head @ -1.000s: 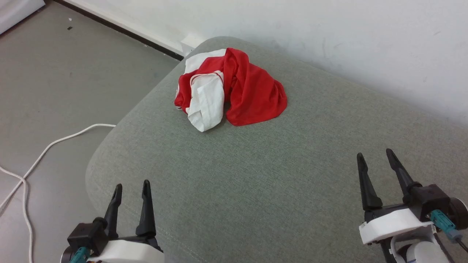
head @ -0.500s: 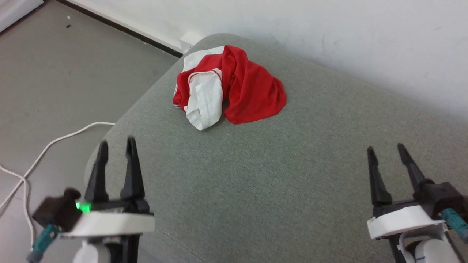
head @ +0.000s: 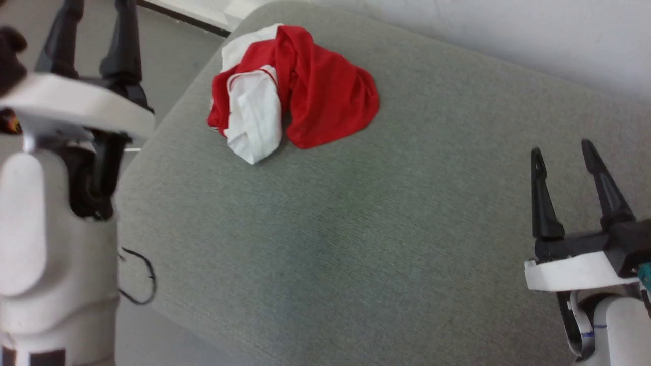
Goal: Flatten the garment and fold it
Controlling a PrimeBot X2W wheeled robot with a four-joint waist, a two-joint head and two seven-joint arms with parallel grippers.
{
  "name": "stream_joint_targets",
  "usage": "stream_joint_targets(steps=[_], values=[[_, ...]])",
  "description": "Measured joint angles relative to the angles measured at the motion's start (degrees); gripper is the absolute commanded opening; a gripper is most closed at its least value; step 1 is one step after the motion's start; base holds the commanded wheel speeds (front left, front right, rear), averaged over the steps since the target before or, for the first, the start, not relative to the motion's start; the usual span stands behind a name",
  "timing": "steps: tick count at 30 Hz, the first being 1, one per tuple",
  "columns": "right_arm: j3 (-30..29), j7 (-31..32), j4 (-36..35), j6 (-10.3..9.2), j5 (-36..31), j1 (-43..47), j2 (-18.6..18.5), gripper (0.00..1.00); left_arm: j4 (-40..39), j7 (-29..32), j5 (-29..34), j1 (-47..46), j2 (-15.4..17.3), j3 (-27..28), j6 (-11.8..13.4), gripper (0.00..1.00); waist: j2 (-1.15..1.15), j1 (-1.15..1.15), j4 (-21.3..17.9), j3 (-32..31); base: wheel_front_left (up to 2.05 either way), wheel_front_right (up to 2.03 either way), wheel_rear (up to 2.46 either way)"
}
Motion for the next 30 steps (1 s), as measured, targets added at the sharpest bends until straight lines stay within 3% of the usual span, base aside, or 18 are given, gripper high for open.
stream_joint_targets(steps=[7,17,23,30], values=[[2.61,2.67,-6.37,0.0,-2.7,-3.59,-0.09,1.0,11.07,6.35,-1.21,-9.29,5.15,-0.57,-0.93,1.0,0.0,0.02,-3.03,6.32,0.0,0.0,0.0],[3.76,6.48,-13.3,0.0,-3.66,-4.83,-1.8,1.0,24.21,16.9,-3.66,-12.56,10.03,-3.71,-1.94,1.0,0.0,0.01,-8.72,14.71,0.0,0.0,0.0],[3.47,7.49,-15.73,0.0,-3.66,-4.82,-2.48,1.0,29.91,21.5,-8.13,-14.07,10.15,-3.88,-2.33,1.0,0.0,0.01,-11.92,19.14,0.0,0.0,0.0],[3.57,7.99,-16.99,0.0,-3.65,-4.85,-2.52,1.0,35.99,23.19,-8.77,-14.25,10.57,-4.35,-2.31,1.0,0.0,0.0,-15.31,22.87,0.0,0.0,0.0]])
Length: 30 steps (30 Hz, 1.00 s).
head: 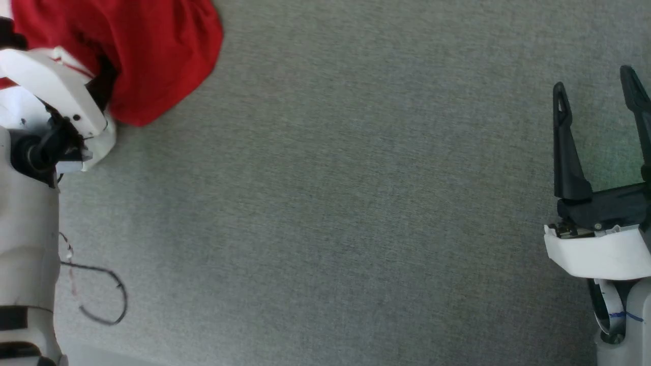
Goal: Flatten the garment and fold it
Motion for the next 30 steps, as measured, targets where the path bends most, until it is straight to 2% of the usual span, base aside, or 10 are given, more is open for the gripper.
stream_joint_targets(steps=[2,4,10,16,22,30], values=[[-0.1,0.05,-0.31,0.0,0.0,0.0,-0.07,1.0,1.08,-0.44,-0.32,-0.98,0.33,0.01,0.0,1.0,0.0,-0.01,-0.67,0.91,0.0,0.0,0.0],[-0.16,0.09,-0.56,0.0,0.0,-0.01,-0.16,1.0,1.96,-0.27,-0.73,-2.29,0.94,-0.26,-0.01,0.0,0.0,-0.01,-1.21,1.69,0.0,0.0,0.0],[-0.08,0.38,-0.54,0.0,-0.08,-0.17,-0.18,1.0,2.71,-2.81,-2.1,-3.51,1.62,-1.02,-0.02,0.0,0.0,-0.01,-2.05,2.04,0.0,0.0,0.0],[0.76,-1.81,2.6,0.0,0.71,-0.4,0.51,1.0,2.41,-3.28,-5.25,-3.47,1.91,-1.97,-0.05,0.0,0.0,0.0,-1.96,-0.74,0.0,0.0,0.0],[0.87,-5.0,7.46,0.0,2.6,-0.28,1.74,1.0,-2.13,-4.32,-6.78,-3.46,4.97,-3.13,-0.08,0.0,0.0,0.0,-2.11,-5.6,0.0,0.0,0.0],[-0.4,-7.83,13.37,0.0,7.03,2.74,2.31,1.0,-11.36,-3.34,-7.89,-4.34,5.47,-3.87,-0.1,0.0,0.0,-0.01,-2.82,-14.42,0.0,0.0,0.0]])
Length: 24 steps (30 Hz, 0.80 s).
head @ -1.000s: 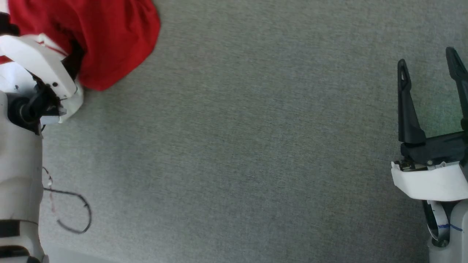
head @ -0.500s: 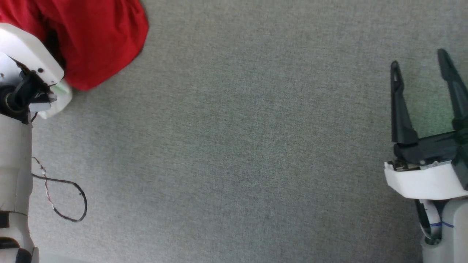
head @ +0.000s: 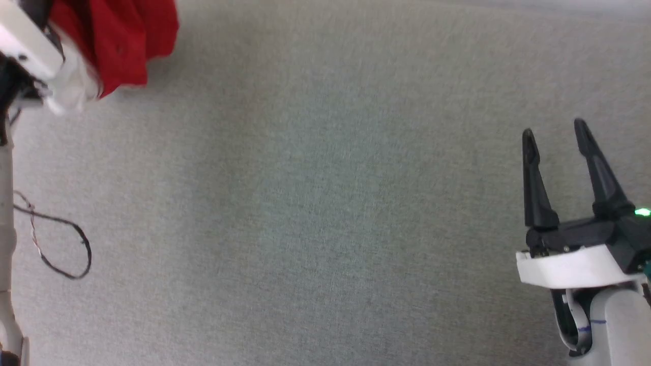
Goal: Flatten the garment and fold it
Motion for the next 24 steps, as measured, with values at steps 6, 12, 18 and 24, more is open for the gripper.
stream_joint_targets(steps=[6,12,18,24], values=[[-2.13,-0.58,1.74,0.0,3.94,2.77,0.05,1.0,-9.87,4.58,-0.6,-2.08,-1.02,-1.3,2.46,0.0,0.0,-0.01,-1.4,-7.07,0.0,0.0,0.0],[-4.88,-0.8,0.79,-0.02,5.82,4.72,0.08,1.0,-18.46,9.11,-1.13,-2.33,-5.24,-4.99,5.16,0.0,0.0,-0.02,-4.04,-12.37,0.0,0.0,0.0],[-5.91,-0.81,-0.12,-0.04,7.09,5.6,0.05,1.0,-25.37,10.92,-2.01,-1.66,-10.35,-8.95,6.9,0.0,0.0,-0.01,-8.48,-14.54,0.0,0.0,0.0],[-6.32,-0.81,-0.66,-0.04,7.81,5.61,0.05,1.0,-30.06,10.53,-2.09,3.05,-14.49,-13.35,7.34,0.0,0.0,0.0,-13.25,-14.74,0.0,0.0,0.0]])
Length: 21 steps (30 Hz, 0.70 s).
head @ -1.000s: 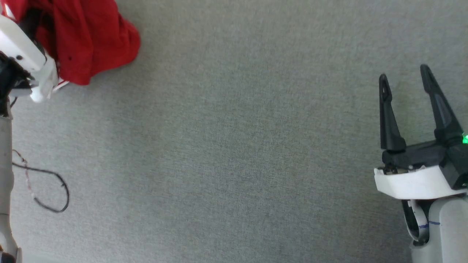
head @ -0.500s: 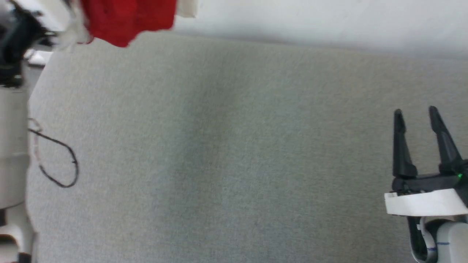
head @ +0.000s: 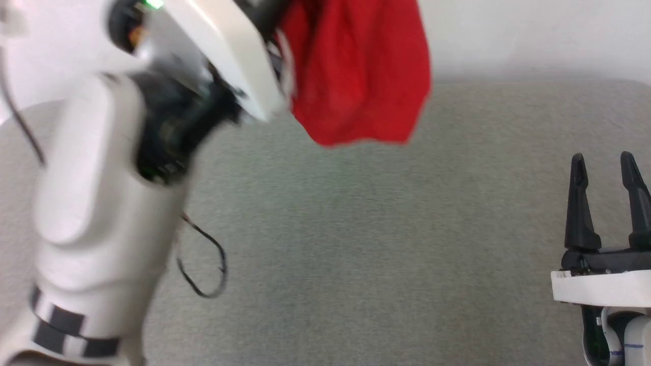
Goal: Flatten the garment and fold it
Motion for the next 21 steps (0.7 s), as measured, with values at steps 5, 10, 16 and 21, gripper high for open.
stream_joint_targets(steps=[5,10,16,21], values=[[-0.53,-0.01,-0.09,0.0,0.48,-0.02,-0.01,1.0,-0.56,-4.35,3.09,6.22,-2.58,-4.76,0.32,0.0,0.0,0.0,-3.3,0.76,0.0,0.0,0.0],[-0.35,0.0,-0.08,0.0,1.02,-0.1,-0.01,1.0,6.19,-10.67,8.76,12.26,-4.07,-10.63,0.2,0.0,0.0,0.01,-5.69,2.0,0.0,0.0,0.0],[0.25,-0.01,-0.03,0.0,1.48,-0.43,-0.01,1.0,19.05,-12.43,13.1,17.97,-4.47,-17.25,-0.52,0.0,0.0,0.01,-7.66,3.3,0.0,0.0,0.0],[-0.24,-0.01,0.05,0.0,1.48,-0.57,-0.01,1.0,25.25,-14.08,12.58,19.54,-6.06,-17.71,-0.8,0.47,0.0,0.01,-7.76,4.05,0.0,0.0,0.0]])
